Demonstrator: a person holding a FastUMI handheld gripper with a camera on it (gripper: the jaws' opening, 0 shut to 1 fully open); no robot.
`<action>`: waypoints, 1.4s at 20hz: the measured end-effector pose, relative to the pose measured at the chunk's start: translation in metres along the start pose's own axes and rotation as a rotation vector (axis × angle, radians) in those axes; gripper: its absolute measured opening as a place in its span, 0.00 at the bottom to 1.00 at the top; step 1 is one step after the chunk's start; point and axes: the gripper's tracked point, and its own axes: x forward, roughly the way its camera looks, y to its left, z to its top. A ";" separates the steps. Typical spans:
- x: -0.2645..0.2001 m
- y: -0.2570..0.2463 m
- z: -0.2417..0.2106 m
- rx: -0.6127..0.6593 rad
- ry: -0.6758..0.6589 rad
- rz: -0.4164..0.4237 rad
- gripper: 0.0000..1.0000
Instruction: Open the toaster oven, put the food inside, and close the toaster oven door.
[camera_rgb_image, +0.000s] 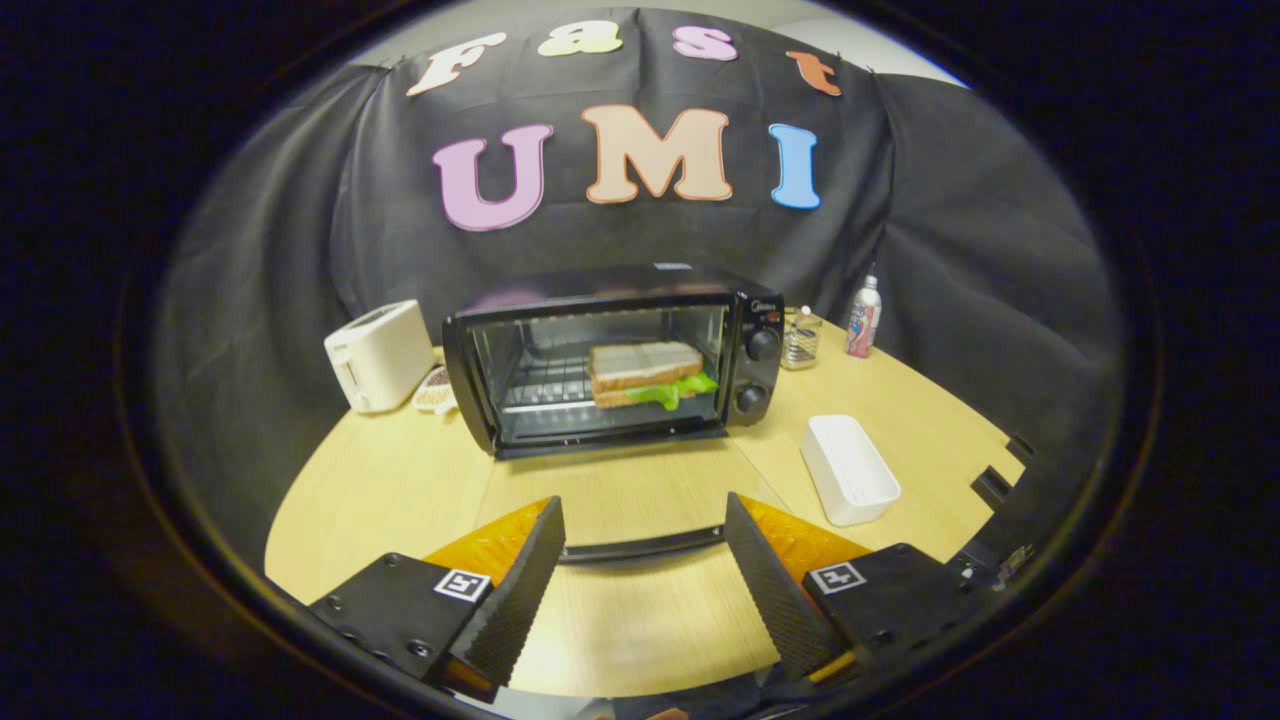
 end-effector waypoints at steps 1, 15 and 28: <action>0.000 -0.001 -0.008 -0.012 0.016 0.000 0.99; 0.046 0.065 -0.081 -0.135 0.206 0.095 1.00; 0.037 0.068 -0.051 -0.110 0.136 0.096 1.00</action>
